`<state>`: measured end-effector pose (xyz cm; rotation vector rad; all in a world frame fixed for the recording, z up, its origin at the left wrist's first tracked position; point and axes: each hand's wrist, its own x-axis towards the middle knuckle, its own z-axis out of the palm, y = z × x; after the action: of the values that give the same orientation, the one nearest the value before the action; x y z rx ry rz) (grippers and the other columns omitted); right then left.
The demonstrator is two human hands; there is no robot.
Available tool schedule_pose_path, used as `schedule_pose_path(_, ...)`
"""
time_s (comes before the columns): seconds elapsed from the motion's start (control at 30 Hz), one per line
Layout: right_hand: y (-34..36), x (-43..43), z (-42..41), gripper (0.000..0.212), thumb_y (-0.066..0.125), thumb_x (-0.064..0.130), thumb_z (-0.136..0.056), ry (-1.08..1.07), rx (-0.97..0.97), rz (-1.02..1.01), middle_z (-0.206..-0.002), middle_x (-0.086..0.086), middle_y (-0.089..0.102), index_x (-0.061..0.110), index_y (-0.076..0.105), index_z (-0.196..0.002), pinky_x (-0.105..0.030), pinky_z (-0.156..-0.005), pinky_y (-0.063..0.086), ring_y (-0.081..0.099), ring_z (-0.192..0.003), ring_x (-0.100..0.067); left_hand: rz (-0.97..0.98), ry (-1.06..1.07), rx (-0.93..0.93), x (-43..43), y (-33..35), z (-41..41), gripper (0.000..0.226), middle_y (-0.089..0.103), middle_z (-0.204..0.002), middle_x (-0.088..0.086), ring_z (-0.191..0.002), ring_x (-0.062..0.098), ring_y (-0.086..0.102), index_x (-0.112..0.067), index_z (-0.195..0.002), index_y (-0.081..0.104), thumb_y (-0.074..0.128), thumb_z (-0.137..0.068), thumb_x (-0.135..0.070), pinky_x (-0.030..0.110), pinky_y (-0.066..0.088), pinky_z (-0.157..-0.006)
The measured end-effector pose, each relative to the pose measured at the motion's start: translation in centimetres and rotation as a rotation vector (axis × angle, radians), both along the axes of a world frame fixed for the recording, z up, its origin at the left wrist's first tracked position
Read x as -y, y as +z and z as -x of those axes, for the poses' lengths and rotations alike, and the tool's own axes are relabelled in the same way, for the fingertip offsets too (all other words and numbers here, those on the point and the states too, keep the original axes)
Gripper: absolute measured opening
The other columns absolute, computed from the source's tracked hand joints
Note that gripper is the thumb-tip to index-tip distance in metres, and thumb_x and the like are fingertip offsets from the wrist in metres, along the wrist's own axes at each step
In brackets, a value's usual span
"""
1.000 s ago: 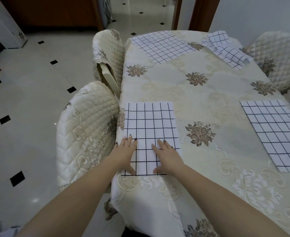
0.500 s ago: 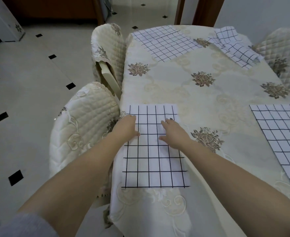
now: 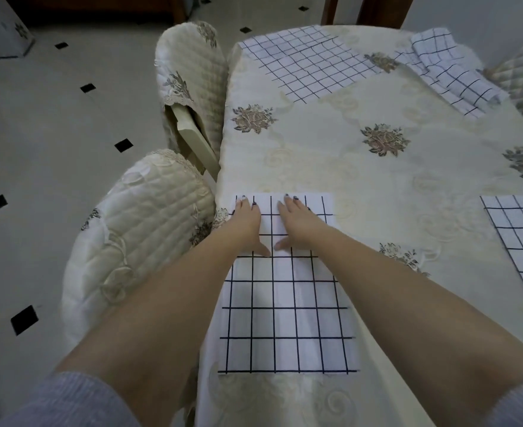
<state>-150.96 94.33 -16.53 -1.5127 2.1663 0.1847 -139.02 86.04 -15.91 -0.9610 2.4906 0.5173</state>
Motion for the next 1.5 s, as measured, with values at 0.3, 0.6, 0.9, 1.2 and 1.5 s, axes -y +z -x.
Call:
schedule_pose_path(0.3, 0.5, -4.0, 4.2, 0.114, 0.071, 0.048, -0.078, -0.131, -0.031, -0.052, -0.161, -0.009, -0.010, 0.004, -0.004, -0.152, -0.038, -0.121, 0.013, -0.005, -0.149, -0.022, -0.094, 0.061, -0.079, 0.0, -0.2, -0.7, 0.118, -0.013, -0.160, 0.014, -0.148, 0.025, -0.016, -0.003, -0.152, 0.002, 0.078, -0.072, -0.047, 0.042, 0.016, -0.120)
schedule_pose_path(0.6, 3.5, -7.9, 2.2, 0.062, 0.047, 0.036, -0.098, -0.447, 0.268, 0.417, -0.154, -0.009, 0.029, 0.005, 0.028, -0.148, -0.031, -0.113, 0.023, 0.027, -0.142, -0.023, -0.429, 0.795, -0.919, -1.6, 4.3, -1.8, 0.053, 0.045, -0.143, 0.002, -0.131, 0.017, 0.043, -0.011, -0.143, 0.041, 0.055, -0.095, -0.031, 0.031, 0.038, -0.104)
schedule_pose_path(0.9, 9.2, -13.2, -3.1, 0.021, 0.046, 0.027, -0.098, -1.086, 1.113, 0.926, -0.102, -0.004, 0.066, 0.019, 0.064, -0.103, -0.035, -0.086, 0.051, 0.065, -0.097, -0.019, -0.599, 1.080, -1.295, -8.7, 8.9, -6.8, 0.017, 0.069, -0.103, 0.005, -0.101, 0.019, 0.062, -0.018, -0.095, 0.066, 0.051, -0.096, -0.027, 0.036, 0.048, -0.093)
schedule_pose_path(1.2, 12.1, -13.0, -9.0, 0.026, 0.043, 0.023, -0.099, -0.861, 1.213, 0.866, -0.092, -0.006, 0.070, 0.013, 0.067, -0.099, -0.040, -0.083, 0.053, 0.067, -0.092, -0.022, -0.541, 1.193, -1.443, -13.4, 12.0, -13.1, 0.027, 0.069, -0.099, 0.008, -0.095, 0.020, 0.064, -0.011, -0.100, 0.069, 0.047, -0.098, -0.025, 0.034, 0.050, -0.085)
schedule_pose_path(1.5, 12.7, -8.5, -21.3, 0.030, 0.041, 0.025, -0.100, -0.483, 1.363, 0.611, -0.094, -0.011, 0.067, 0.012, 0.067, -0.097, -0.034, -0.077, 0.052, 0.064, -0.088, -0.021, -0.228, 1.428, -1.596, -16.3, 13.2, -24.8, 0.029, 0.070, -0.097, 0.012, -0.092, 0.022, 0.066, -0.009, -0.100, 0.070, 0.044, -0.098, -0.024, 0.036, 0.051, -0.085)
